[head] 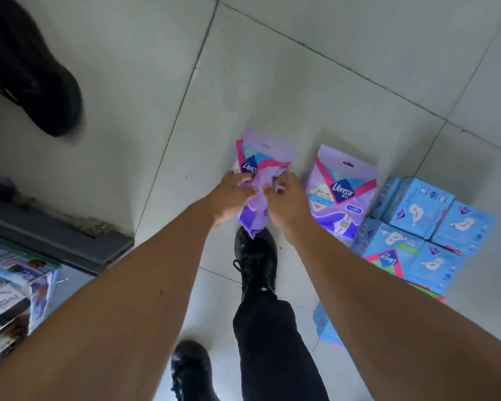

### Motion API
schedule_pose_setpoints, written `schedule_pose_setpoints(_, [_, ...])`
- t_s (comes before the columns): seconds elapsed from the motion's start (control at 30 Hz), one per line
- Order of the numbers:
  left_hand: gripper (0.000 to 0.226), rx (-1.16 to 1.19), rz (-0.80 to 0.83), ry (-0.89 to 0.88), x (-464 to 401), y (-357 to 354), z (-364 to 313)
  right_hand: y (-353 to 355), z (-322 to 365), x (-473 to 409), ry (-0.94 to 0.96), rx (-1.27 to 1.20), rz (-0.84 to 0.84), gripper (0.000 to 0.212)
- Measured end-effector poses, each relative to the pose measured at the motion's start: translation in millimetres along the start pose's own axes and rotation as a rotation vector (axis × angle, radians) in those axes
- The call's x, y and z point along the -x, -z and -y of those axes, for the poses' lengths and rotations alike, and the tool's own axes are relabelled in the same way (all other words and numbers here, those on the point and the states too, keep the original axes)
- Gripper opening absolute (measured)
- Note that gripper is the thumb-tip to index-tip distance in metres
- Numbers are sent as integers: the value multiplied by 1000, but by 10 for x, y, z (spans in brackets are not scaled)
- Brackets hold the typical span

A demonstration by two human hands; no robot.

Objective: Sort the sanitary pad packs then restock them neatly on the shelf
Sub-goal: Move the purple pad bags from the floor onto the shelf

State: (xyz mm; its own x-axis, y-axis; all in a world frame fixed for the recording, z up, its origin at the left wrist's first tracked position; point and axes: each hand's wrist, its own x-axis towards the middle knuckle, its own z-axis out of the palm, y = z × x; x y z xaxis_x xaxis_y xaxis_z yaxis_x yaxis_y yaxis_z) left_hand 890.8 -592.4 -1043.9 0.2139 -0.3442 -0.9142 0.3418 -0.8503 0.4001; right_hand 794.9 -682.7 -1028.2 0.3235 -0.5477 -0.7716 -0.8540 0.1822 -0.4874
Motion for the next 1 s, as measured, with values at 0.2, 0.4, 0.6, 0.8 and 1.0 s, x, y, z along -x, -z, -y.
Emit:
schedule_pose_setpoints(0.2, [47, 203, 19, -111, 420, -7, -42, 36, 202, 223, 104, 74, -93, 20])
schedule_pose_setpoints(0.4, [81, 210, -320, -133, 1001, 346, 165, 173, 370, 738, 149, -119, -64, 13])
schedule_pose_setpoints(0.6, [43, 457, -187, -145, 1909, 689, 337, 410, 797, 1574, 199, -250, -15, 16])
schedule_pose_setpoints(0.8, [49, 675, -354, -390, 3210, 894, 405, 424, 1201, 2794, 421, -111, 67, 40])
schedule_pose_setpoints(1.0, [43, 758, -629, -539, 4299, 1106, 457, 232, 1859, 3609, 587, -179, 174, 42])
